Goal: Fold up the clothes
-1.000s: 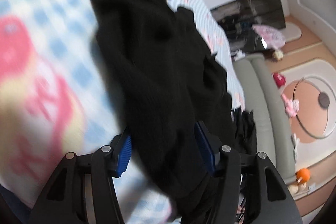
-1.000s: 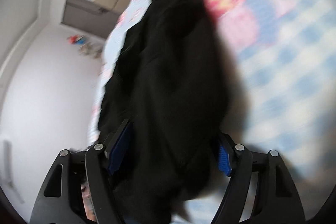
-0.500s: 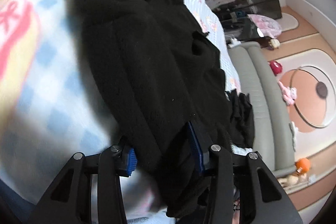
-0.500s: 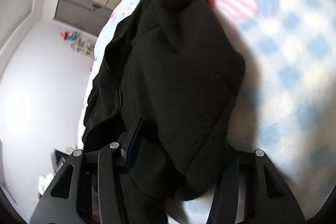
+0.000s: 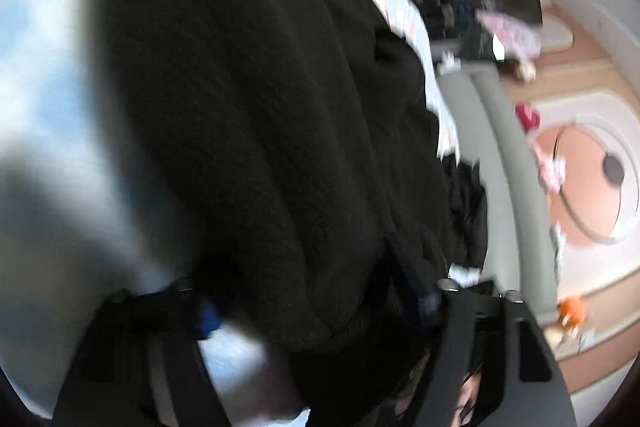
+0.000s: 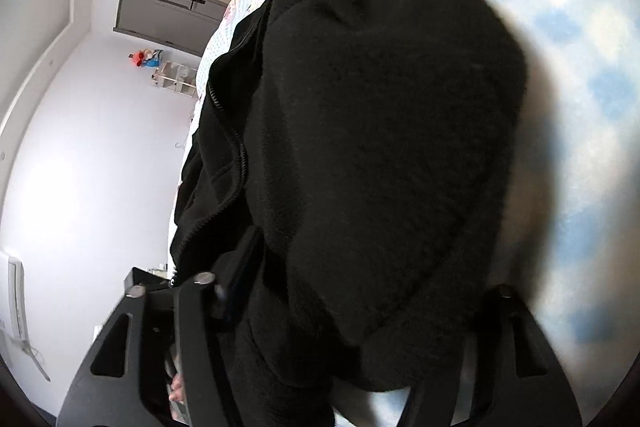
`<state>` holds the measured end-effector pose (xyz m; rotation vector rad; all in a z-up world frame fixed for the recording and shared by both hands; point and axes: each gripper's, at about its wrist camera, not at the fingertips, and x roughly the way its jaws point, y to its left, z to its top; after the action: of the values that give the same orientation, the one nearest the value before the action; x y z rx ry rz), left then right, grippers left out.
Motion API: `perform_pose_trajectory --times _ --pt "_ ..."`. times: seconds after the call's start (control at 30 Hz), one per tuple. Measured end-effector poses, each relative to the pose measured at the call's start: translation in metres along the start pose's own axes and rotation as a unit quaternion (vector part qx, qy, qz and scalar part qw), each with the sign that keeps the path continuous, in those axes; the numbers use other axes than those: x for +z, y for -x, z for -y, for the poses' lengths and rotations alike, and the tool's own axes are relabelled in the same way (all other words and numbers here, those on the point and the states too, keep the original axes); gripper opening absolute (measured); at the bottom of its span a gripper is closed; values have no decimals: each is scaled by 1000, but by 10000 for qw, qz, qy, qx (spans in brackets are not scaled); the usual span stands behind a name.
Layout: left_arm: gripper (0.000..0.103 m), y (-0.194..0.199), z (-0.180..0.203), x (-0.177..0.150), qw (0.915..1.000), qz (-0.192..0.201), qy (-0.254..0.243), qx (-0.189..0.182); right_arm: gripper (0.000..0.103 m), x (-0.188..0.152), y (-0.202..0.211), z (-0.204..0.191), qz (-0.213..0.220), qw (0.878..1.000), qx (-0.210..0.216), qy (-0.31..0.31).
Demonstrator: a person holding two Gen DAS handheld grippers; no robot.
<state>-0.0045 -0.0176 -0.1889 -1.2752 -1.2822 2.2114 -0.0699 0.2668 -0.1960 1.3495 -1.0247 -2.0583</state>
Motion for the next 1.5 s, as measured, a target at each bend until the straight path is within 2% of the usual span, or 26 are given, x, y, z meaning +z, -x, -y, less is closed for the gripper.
perform_pose_trajectory --times 0.03,0.1,0.2,0.33,0.37,0.4,0.43,0.47,0.5,0.53,0.6,0.67,0.7,0.73,0.77,0.83,0.9,1.0,1.07,1.13,1.2,1.27,1.33,1.4,1.47,1.5 --pt "88 -5 7 -1 9997 -80 -205 100 76 -1 0 -3 13 10000 23 48" --pt "93 -13 21 -4 9976 -234 -586 297 83 -6 -2 -8 2 9994 -111 336" --pt "91 -8 23 -2 9969 -119 -648 429 86 -13 -4 -14 -31 9969 -326 720" --pt "59 12 15 6 9967 296 -480 585 85 -11 -6 -13 -197 9973 -295 642" --pt "55 19 11 9 9963 447 -397 617 84 -9 -4 -10 -246 9980 -218 544" --pt "47 26 6 11 9955 604 -296 671 76 -12 -2 -6 -250 9986 -166 435" --pt "44 31 1 11 9945 736 -202 724 63 -12 0 -3 -165 9992 -161 321" --pt "43 36 -4 12 9937 841 -137 733 55 -13 3 1 -74 9996 -159 207" --pt "40 42 -8 12 9927 956 -69 726 48 -13 8 5 58 9999 -67 93" --pt "40 49 -12 13 9916 1071 -1 719 47 -12 13 9 179 9998 114 -4" --pt "40 56 -13 13 9884 1279 -5 814 46 -7 23 13 456 9988 186 -78" --pt "40 65 -18 17 9873 1347 -6 848 46 -5 28 10 616 9981 43 29" --pt "43 63 -21 18 9879 1317 47 814 48 -6 24 9 543 9985 -10 71" --pt "50 60 -24 19 9894 1234 112 755 57 -8 19 9 462 9988 -62 113" --pt "53 53 -25 23 9913 1101 145 705 61 -9 15 8 380 9991 -114 155" --pt "55 46 -25 24 9933 824 76 802 63 -14 11 3 254 9985 -257 417" --pt "55 51 -22 18 9930 768 45 896 64 -19 6 -2 129 9968 -402 685" --pt "57 71 -24 3 9883 1050 232 1085 48 -23 18 -9 -70 9974 438 560" --pt "60 83 -26 -5 9840 1247 337 1230 46 -23 21 -11 -81 9969 533 580" --pt "68 86 -25 0 9825 1304 308 1294 46 -23 17 -3 -25 9984 5 568" --pt "70 82 -23 7 9811 1260 236 1447 46 -23 5 12 -149 9994 -106 299" --pt "76 72 -21 11 9814 1123 167 1547 47 -23 3 12 -83 9998 -22 170" --pt "85 59 -20 18 9829 904 93 1603 60 -24 5 5 -81 9996 -7 254" --pt "86 46 -15 30 9850 597 -90 1616 67 -28 2 -4 -64 9989 -81 450" --pt "84 42 -2 37 9885 358 -408 1412 66 -28 -2 -17 -53 9982 -261 536" --pt "76 47 8 38 9903 276 -669 1189 49 -25 4 -23 -92 9985 -200 511"
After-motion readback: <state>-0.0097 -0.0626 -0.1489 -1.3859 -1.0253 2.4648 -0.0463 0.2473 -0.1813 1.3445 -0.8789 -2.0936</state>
